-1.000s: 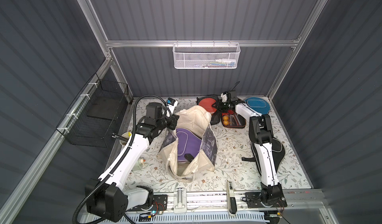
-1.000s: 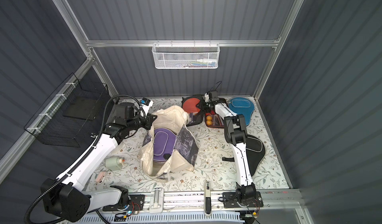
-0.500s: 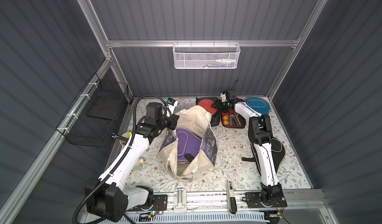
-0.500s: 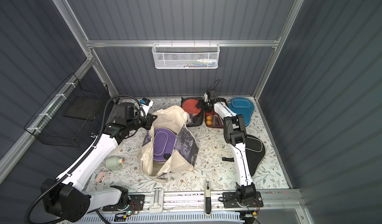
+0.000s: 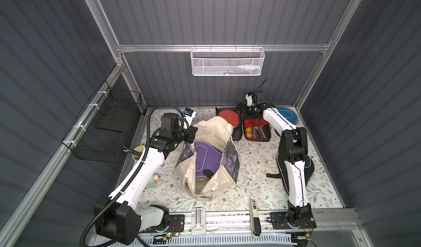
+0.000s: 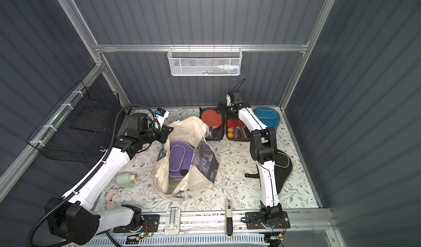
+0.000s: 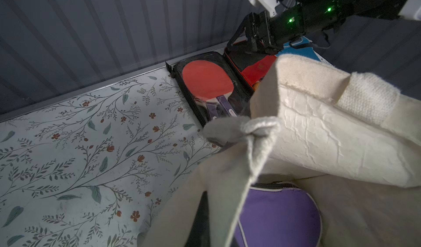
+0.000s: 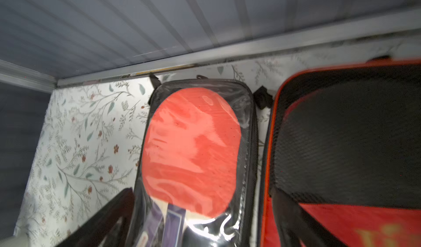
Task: Remove the ping pong set from the canvas bag
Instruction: Place the ping pong set at the center of the board, then adjust the canvas bag at the center of the board.
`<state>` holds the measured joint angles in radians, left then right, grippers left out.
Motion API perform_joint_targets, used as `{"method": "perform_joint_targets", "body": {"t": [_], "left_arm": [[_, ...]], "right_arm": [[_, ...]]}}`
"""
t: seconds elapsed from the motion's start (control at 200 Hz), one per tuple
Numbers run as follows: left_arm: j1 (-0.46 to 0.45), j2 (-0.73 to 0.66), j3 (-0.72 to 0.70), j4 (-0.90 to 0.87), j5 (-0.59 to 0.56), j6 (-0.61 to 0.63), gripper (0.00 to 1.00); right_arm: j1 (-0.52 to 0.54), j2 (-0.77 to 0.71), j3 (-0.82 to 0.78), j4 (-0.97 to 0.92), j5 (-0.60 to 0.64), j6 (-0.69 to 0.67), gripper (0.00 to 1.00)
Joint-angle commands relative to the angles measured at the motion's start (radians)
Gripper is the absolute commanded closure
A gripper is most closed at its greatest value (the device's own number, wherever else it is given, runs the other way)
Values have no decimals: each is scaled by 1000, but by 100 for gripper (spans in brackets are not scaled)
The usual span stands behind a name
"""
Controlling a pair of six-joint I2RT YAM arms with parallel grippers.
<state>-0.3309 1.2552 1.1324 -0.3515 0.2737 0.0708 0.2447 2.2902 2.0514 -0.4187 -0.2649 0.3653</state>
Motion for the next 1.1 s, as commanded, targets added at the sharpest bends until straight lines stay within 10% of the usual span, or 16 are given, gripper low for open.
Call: {"method": "perform_joint_targets", "body": {"t": [0.0,0.375,0.64,1.096], "left_arm": [[-2,-25,10,67,44,-5,100],[-2,-17,22,55,1,-26,100],[-2,-45,-10,38,-43,-69,100],[-2,-119,-53,39,-53,-101,100]], "right_arm": [[4,-95,-72,-20,-10,-51,1],[75,-691,-680,53,-13,-95,1],[216,-1042,-829,-49,44,-80,1],[507,-1059,-834,-56,253,42,1]]}}
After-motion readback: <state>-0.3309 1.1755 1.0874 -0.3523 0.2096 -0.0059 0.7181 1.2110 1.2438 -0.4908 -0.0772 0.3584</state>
